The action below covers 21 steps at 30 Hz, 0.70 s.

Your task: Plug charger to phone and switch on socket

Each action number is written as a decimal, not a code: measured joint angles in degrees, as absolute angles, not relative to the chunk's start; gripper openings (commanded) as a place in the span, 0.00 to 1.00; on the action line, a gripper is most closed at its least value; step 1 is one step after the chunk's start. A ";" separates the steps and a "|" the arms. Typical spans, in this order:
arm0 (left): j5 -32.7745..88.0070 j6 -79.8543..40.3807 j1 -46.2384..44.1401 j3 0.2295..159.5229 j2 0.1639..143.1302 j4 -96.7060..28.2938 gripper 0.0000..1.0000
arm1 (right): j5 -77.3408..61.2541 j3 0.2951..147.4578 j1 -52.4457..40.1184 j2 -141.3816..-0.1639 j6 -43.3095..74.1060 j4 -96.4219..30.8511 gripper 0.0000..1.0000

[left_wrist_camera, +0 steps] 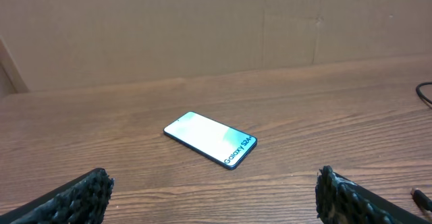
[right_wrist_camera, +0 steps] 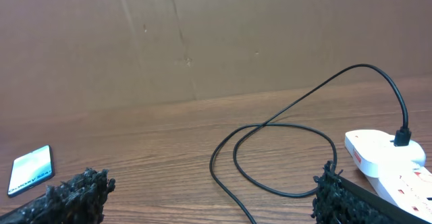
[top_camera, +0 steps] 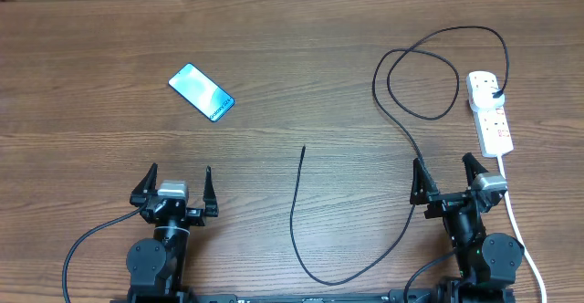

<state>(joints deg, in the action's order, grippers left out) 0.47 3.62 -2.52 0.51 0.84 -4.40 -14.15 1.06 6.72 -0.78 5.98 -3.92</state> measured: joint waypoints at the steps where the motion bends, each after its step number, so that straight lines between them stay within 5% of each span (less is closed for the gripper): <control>1: 0.47 3.62 -2.52 0.51 0.84 -4.40 1.00 | -14.13 1.06 6.70 -0.78 5.96 -3.90 1.00; 21: 6.26 3.62 -2.52 3.49 0.86 -9.37 1.00 | -14.15 1.06 6.70 -0.78 5.98 -3.92 1.00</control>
<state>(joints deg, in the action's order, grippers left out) 6.26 3.62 -2.52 3.49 0.86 -9.37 -14.15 1.06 6.70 -0.78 5.98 -3.92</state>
